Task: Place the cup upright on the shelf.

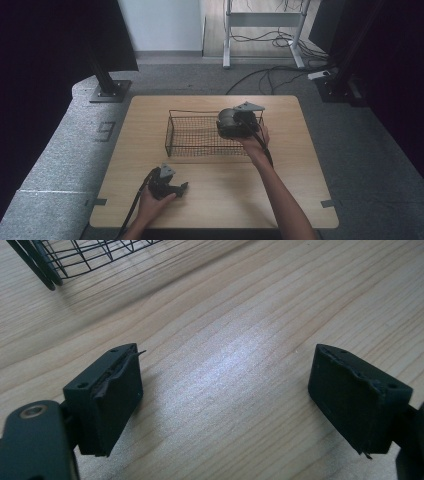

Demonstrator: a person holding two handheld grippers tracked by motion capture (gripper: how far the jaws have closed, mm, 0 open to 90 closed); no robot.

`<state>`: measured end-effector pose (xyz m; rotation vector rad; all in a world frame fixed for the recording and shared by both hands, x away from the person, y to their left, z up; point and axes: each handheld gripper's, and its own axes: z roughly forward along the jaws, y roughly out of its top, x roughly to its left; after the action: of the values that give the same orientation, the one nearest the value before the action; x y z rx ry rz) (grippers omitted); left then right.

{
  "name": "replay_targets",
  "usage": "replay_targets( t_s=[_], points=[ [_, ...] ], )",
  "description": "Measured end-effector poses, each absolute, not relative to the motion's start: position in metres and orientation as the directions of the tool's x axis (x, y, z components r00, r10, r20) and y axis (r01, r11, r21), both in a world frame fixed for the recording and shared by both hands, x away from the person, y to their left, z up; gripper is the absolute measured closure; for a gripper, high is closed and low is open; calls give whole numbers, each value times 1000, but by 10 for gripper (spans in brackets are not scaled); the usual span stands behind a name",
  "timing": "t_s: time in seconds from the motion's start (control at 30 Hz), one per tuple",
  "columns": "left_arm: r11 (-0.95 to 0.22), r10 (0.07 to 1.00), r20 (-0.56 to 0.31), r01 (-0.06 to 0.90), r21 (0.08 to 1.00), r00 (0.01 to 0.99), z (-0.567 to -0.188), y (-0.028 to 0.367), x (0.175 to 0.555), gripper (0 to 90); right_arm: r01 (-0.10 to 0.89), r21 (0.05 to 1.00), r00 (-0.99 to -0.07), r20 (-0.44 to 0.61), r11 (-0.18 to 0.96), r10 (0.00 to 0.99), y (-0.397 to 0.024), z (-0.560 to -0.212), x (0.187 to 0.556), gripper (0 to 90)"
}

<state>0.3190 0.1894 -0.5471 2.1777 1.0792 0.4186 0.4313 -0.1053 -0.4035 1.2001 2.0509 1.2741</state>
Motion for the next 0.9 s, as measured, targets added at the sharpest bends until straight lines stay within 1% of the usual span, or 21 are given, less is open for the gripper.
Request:
replay_targets(
  t_s=[0.9],
  points=[
    [-439,794,-8,582,685,608,-547,189,319,142,501,845,-460,75,189,885,-109,-424,464,144]
  ],
)
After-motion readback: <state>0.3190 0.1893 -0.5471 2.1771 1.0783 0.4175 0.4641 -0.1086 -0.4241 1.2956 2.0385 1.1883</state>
